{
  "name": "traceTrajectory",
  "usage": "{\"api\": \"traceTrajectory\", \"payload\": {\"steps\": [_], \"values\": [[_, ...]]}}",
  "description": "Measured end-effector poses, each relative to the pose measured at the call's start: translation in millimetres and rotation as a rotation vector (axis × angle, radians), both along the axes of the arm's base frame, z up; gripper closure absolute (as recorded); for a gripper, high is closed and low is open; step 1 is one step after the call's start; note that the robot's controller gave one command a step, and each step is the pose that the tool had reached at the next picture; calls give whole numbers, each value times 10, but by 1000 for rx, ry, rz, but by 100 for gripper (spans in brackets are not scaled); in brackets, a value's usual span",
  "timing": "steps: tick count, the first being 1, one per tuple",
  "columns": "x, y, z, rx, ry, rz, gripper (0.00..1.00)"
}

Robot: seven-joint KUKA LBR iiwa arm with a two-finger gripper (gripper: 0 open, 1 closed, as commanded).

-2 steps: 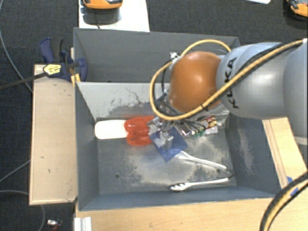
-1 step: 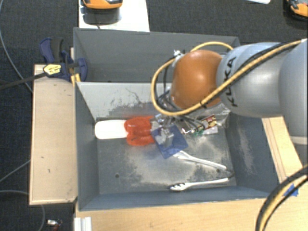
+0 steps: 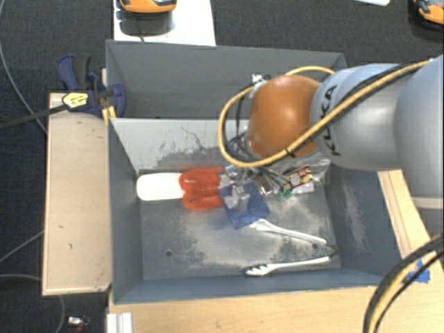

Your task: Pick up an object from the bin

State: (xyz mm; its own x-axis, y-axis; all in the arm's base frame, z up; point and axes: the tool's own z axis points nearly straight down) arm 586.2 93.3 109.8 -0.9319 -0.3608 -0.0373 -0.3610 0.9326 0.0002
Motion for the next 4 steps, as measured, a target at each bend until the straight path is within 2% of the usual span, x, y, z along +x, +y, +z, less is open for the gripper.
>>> {"api": "traceTrajectory", "payload": {"steps": [1, 2, 3, 4], "values": [[-57, 293, -165, 0, -3, 41, 100], [-92, 409, -208, 2, 0, 27, 100], [-90, 423, -294, 3, -7, 43, 100], [-224, 430, -317, 6, -18, 62, 100]]}}
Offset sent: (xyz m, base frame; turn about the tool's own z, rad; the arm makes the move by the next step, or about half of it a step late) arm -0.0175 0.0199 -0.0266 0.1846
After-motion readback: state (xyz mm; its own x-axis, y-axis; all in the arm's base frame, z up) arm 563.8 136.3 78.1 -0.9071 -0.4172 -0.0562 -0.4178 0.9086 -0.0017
